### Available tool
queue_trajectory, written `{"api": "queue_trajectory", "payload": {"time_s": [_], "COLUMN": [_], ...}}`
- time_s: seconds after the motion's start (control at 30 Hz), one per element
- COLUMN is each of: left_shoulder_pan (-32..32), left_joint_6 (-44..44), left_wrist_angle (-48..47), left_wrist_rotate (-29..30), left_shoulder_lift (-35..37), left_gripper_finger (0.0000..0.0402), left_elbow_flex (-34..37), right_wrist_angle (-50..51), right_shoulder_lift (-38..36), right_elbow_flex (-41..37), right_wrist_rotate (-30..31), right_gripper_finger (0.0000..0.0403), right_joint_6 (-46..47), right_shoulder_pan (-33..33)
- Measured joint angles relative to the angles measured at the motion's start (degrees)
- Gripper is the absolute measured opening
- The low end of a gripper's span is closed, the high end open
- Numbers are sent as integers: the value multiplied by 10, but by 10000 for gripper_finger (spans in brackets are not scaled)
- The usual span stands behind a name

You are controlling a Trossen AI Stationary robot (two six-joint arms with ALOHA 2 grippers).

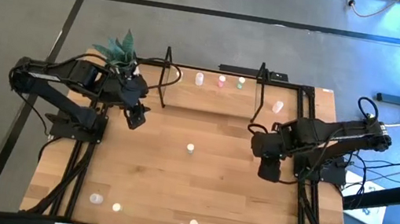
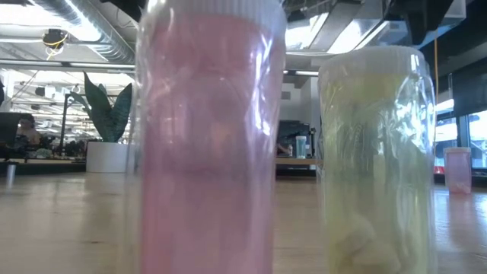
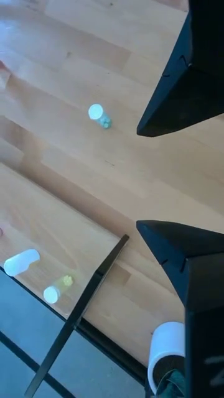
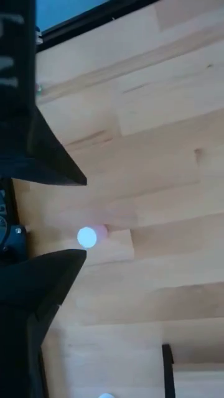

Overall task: Pick and place medicine bottles onto shelf by color
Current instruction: Put the top pink pill bottle on the shelf aligned with the other pink pill bottle

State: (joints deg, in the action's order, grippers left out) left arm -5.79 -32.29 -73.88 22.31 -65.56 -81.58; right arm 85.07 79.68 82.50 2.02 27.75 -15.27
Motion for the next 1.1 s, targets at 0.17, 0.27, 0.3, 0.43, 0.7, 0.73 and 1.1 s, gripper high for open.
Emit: {"api": "queue_trajectory", "payload": {"time_s": [0.17,0.27,0.3,0.43,0.7,0.73,1.1], "left_shoulder_pan": [-11,-19,-22,-28,-31,-31,-30], "left_joint_6": [41,70,73,74,73,73,68], "left_wrist_angle": [12,33,40,52,54,55,56], "left_wrist_rotate": [0,0,-1,-1,-1,-1,-3], "left_shoulder_lift": [0,0,0,0,0,0,0], "left_gripper_finger": [226,226,226,226,226,226,226], "left_elbow_flex": [0,0,0,0,0,0,0], "right_wrist_angle": [0,1,1,-10,-81,-99,-160], "right_shoulder_lift": [0,0,0,0,-10,-16,-53], "right_elbow_flex": [0,-5,-11,-62,-179,-192,-278], "right_wrist_rotate": [-2,-12,-14,-16,-6,-5,-1], "right_gripper_finger": [179,179,179,179,179,179,179], "right_joint_6": [-36,-58,-65,-69,-56,-60,-71], "right_shoulder_pan": [0,0,0,0,0,0,0]}}
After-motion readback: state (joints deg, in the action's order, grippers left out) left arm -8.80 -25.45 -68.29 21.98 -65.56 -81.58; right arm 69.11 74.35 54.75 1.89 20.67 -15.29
